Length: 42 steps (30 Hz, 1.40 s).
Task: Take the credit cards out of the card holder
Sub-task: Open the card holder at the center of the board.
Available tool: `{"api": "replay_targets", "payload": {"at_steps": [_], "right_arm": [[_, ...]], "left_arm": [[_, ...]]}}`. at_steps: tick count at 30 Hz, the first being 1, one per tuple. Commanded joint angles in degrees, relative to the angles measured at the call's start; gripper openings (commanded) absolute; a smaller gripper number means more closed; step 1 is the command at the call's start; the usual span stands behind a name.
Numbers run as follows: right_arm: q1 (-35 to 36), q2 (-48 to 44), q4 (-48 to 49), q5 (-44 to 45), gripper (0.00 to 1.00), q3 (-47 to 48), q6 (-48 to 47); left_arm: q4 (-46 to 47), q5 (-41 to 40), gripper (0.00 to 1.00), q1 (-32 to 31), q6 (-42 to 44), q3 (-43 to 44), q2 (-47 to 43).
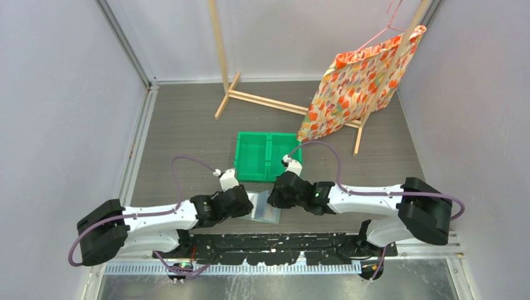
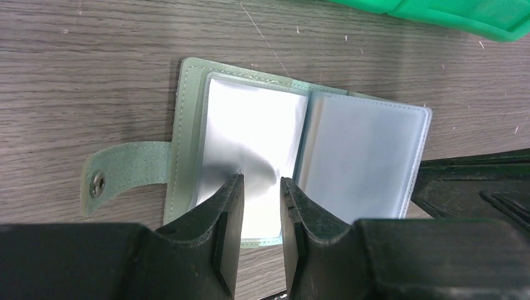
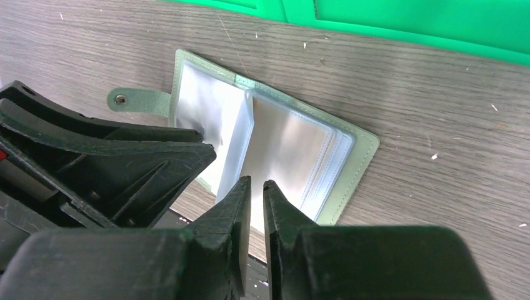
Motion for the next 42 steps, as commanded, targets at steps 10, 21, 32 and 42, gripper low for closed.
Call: {"api": "replay_targets", "payload": {"at_steps": [10, 21, 32, 42], "right_arm": [[1.2, 6.4, 7.2, -4.6, 0.19, 4.8, -1.6], [1.3, 12.9, 11.0, -5.2, 0.19, 7.2, -1.5], [1.3, 14.0, 10.3, -3.9, 0.19, 6.1, -0.7], [1.3, 14.2, 9.5, -3.3, 0.19, 5.7, -0.7]], "left_arm": [[-5.8, 0.4, 0.32, 1.0, 1.3, -1.2, -10.3], [-9.0, 6.2, 0.36, 6.7, 3.2, -7.4, -26.8], [-12.1, 4.2, 0.38, 6.9, 2.6, -8.5, -30.5], [-4.4, 2.5, 0.66, 6.9, 2.6, -12.0, -35.3]]}}
